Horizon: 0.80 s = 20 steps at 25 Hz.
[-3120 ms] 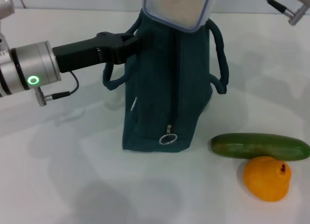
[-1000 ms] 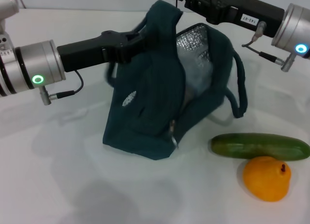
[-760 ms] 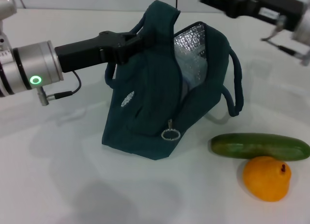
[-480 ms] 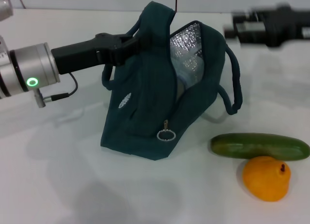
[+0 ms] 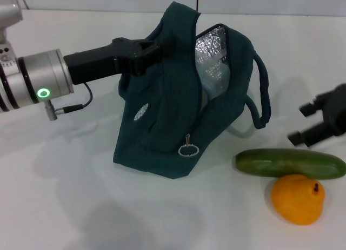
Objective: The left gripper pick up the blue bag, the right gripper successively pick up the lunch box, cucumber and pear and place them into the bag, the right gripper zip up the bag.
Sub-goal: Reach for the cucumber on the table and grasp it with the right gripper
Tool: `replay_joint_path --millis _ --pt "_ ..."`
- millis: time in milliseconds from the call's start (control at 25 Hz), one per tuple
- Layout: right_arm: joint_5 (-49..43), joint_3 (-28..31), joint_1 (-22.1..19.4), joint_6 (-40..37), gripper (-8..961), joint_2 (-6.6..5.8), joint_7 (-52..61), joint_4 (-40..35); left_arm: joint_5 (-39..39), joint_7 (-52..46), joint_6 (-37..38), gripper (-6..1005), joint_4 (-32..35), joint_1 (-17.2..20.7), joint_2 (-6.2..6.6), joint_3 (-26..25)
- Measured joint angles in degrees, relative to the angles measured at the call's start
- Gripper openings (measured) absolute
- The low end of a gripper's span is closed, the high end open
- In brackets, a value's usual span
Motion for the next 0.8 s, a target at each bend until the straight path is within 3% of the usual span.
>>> replay_joint_path --millis 40,80,240,400,800 --pt "-4.77 -0.52 0.08 -1.22 725 1.17 0.48 -2.07 0.00 0.09 -0.17 38 -0.19 -0.06 -0.08 -0.01" --pt "-4.77 -0.52 0.08 -1.22 740 1.17 0.48 -2.07 0.01 0.14 -0.27 38 -0.31 -0.09 -0.13 -0.01" --pt "-11.99 -1.37 0.37 -1.96 803 3.85 1.25 -4.93 0.04 0.45 -0.63 38 -0.66 -0.16 -0.42 0.03" --pt "-12.55 -4.35 0.52 -0.25 872 4.11 1.52 -4.49 -0.11 0.74 -0.76 38 -0.68 -0.28 -0.70 0.01" --pt "-10.86 -13.44 3.65 3.34 871 4.65 4.54 -3.13 -0.33 0.76 -0.77 39 -0.69 -0.33 -0.79 0.00"
